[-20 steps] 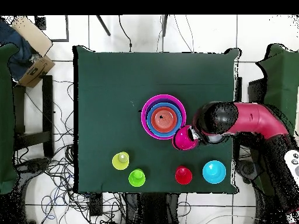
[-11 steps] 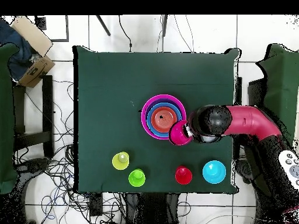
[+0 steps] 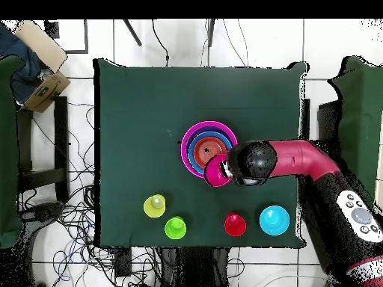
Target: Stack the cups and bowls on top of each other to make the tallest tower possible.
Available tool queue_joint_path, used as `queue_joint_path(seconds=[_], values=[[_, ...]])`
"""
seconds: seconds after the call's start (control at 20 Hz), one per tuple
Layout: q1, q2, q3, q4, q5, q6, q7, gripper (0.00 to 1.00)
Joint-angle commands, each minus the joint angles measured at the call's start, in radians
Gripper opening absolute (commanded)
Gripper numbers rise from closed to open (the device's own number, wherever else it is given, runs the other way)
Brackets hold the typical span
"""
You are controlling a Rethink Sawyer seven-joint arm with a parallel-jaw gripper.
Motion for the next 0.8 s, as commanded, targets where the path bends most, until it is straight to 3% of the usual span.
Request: queue_joint_path(seconds=[0.05,0.65,0.8], values=[[0.08,0.003,-0.084,0.072,-0.109,-0.11,0.07,0.0],[0.067,-0.002,-0.089,0.061,-0.06,-0.129,0.005,0.0],[0.054,0.022,-0.074,-0.028,-0.017,-0.018,-0.056,0.0]])
